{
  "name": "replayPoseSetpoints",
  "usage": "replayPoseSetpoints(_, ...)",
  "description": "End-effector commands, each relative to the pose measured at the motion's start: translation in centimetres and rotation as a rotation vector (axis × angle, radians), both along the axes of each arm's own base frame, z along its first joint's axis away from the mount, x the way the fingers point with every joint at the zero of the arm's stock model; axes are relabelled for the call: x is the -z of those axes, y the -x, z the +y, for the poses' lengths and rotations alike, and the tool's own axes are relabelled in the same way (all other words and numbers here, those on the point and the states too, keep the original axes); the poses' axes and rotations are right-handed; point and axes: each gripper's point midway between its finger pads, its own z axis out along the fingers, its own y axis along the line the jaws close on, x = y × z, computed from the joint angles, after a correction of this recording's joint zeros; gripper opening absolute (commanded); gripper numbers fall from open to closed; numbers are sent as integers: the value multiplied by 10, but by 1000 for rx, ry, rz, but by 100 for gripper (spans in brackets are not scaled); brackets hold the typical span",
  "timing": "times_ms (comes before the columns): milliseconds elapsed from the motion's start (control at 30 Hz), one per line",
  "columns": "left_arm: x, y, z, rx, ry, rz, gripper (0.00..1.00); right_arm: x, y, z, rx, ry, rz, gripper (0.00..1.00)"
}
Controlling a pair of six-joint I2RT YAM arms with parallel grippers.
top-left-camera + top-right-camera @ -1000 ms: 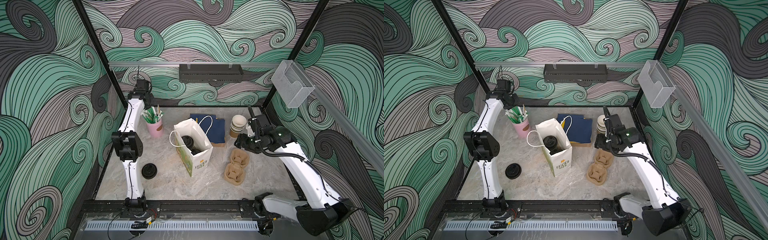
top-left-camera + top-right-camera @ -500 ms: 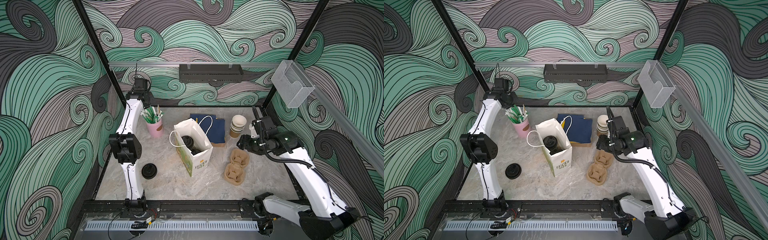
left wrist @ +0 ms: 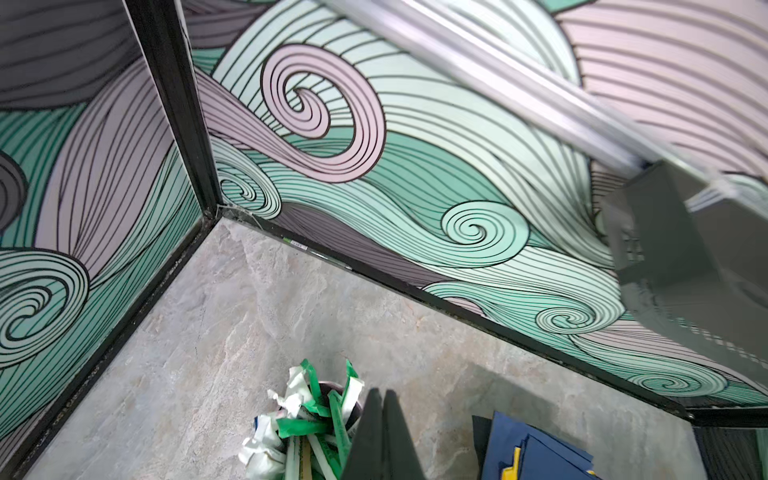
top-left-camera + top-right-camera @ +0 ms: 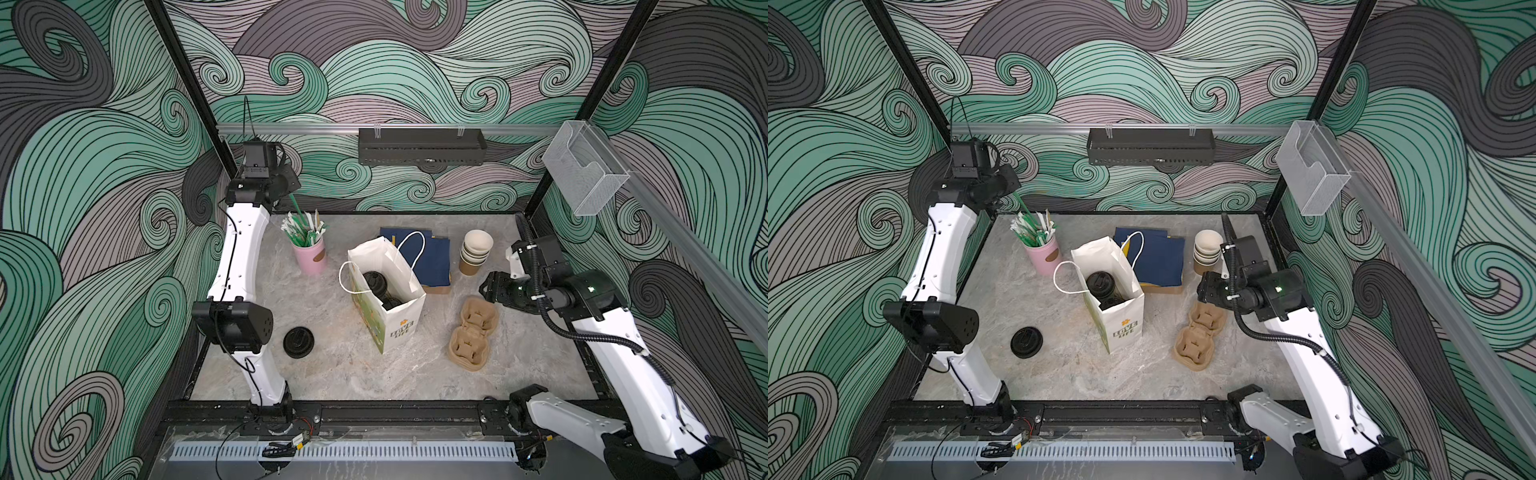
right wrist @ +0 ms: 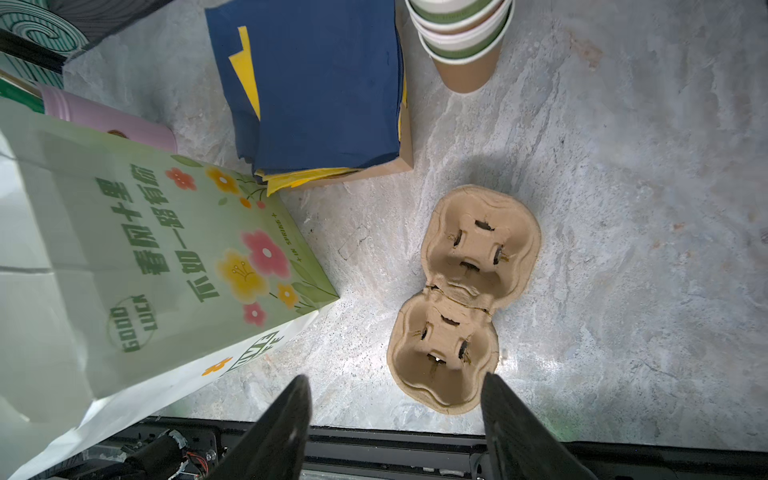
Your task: Pack the takeout coffee
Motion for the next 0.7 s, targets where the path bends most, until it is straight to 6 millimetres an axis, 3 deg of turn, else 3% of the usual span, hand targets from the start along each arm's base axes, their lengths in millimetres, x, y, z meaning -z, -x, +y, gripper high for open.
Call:
replayPoseSetpoints(0,-49,42,-6,59,-40,-81,0,-35,2,-1,-64,16,-113,66)
replayPoseSetpoints(167,-86,108,-18,124,-61,-128,0,-90,-5,32,-263,-76,-277,66)
replayPoseSetpoints(300,-95,165,-37,216,-27,-116,0,-135,-4,77,-489,-109,-433,66)
replayPoseSetpoints(500,-75,241,-61,351,57,-24,0,-187,11,172,-841,-204,-622,68)
replayPoseSetpoints(667,-60,293,-80,450,148,37,0,-201,38,254,-1100,-332,-705,69)
